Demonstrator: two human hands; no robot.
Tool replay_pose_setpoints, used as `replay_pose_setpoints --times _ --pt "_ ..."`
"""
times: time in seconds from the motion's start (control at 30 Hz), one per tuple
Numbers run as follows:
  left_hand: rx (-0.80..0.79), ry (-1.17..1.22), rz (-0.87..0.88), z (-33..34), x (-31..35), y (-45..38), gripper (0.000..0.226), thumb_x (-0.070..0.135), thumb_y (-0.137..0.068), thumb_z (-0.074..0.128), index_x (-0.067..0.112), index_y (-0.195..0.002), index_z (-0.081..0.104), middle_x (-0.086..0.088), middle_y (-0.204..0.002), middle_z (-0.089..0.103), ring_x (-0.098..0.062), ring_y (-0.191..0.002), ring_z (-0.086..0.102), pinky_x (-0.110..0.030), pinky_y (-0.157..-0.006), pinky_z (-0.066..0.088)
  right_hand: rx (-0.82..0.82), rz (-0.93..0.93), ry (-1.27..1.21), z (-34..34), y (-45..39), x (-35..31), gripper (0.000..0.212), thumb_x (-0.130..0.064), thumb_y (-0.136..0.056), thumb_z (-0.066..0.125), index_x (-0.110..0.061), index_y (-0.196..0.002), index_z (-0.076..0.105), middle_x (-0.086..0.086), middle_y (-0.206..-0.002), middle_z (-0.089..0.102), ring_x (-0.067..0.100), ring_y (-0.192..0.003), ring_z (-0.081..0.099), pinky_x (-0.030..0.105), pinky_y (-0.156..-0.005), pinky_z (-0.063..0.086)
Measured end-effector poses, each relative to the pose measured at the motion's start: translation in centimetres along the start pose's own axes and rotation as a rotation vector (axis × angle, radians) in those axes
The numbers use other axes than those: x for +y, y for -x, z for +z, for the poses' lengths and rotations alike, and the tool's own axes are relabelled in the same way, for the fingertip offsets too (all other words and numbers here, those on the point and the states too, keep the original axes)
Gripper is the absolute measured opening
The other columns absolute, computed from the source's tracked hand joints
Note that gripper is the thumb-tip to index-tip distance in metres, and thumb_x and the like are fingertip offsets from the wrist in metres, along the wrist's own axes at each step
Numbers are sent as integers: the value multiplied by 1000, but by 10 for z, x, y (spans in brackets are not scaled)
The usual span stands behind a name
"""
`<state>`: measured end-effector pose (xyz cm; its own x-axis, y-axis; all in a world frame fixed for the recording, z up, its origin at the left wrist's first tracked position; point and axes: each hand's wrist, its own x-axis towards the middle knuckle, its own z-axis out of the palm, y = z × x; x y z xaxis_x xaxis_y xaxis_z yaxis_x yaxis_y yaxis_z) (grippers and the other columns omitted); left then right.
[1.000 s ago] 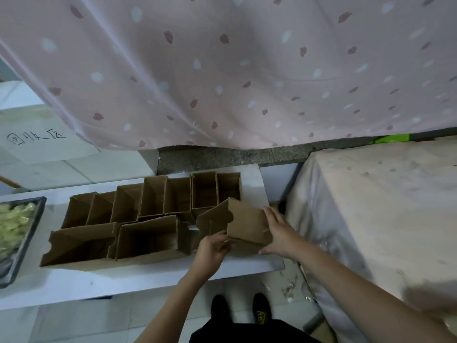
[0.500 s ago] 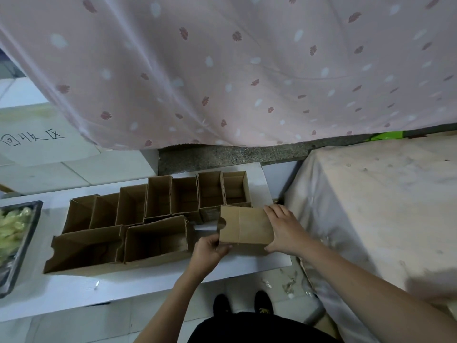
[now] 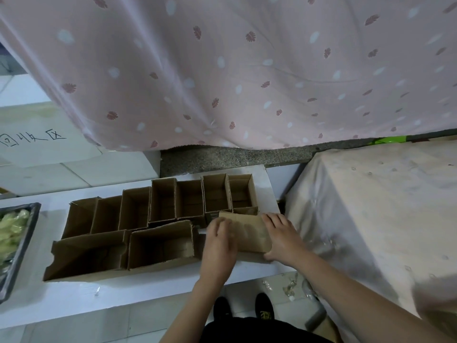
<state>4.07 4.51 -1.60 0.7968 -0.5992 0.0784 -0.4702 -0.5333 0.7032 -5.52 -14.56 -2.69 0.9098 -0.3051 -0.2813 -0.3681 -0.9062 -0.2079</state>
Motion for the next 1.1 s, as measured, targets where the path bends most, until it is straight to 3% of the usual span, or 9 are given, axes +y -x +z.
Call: replay_pose_setpoints --times 0.07,0.17,0.2,0.27,0.4,0.6,0.73,0.93,1.1 --pt "-103 -94 150 9 11 -4 45 13 -97 48 18 -141 47 2 -151 38 -16 -138 39 -28 -111 40 -27 -19 4 -4 0 -1 118 -58 -69 75 -20 -158 8 -1 -157 19 21 -144 16 37 -123 12" --pt "-323 -285 269 24 12 -8 62 31 -104 32 15 -160 14 -2 -168 7 -21 -155 1 -37 -126 -3 -46 -2 -59 -15 5 -3 109 -66 -77 64 -24 -158 5 -3 -157 10 24 -148 6 44 -124 -4" --pt "-374 -335 276 28 8 -9 65 39 -106 26 13 -161 3 -1 -168 -6 -20 -155 -10 -36 -124 -12 -19 23 -101 -18 9 -4 101 -63 -81 62 -26 -158 9 -3 -156 11 26 -148 7 44 -124 -3" --pt "-424 -404 272 32 0 -9 73 55 -105 16 12 -159 -8 0 -164 -20 -17 -151 -25 -36 -122 -19 99 85 -170 -22 20 -6 75 -48 -90 61 -24 -152 26 2 -149 24 27 -142 23 41 -121 16" --pt "-454 -528 302 37 -3 -9 89 72 -97 6 11 -157 -17 -1 -161 -29 -17 -147 -33 -37 -120 -20 188 210 -195 -27 28 -27 30 -39 -96 56 -23 -120 49 0 -125 53 21 -108 55 34 -94 42" --pt "-433 -650 288 37 6 -3 85 65 -97 0 5 -157 -9 -9 -163 -19 -26 -149 -22 -42 -118 -14 68 282 -280 -26 17 -55 39 -41 -94 63 -15 -121 51 4 -117 61 19 -103 61 24 -77 42" --pt "-457 -654 208 38 9 1 84 62 -99 10 6 -153 -20 -8 -160 -30 -26 -146 -31 -44 -117 -19 65 320 -293 -25 12 -56 42 -40 -94 64 -11 -122 53 6 -117 61 21 -105 61 27 -80 44" --pt "-439 -625 167 40 13 6 84 61 -103 15 6 -152 -25 -8 -158 -35 -24 -144 -36 -42 -117 -22 87 343 -268 -25 8 -56 22 -29 -99 55 -12 -112 59 6 -110 65 21 -99 63 27 -75 44" --pt "-435 -631 176 42 14 6 79 59 -103 12 11 -153 -26 -10 -158 -37 -25 -144 -37 -43 -117 -22 80 308 -227 -24 7 -55 22 -26 -98 50 -11 -111 61 6 -105 66 23 -95 64 28 -72 44"
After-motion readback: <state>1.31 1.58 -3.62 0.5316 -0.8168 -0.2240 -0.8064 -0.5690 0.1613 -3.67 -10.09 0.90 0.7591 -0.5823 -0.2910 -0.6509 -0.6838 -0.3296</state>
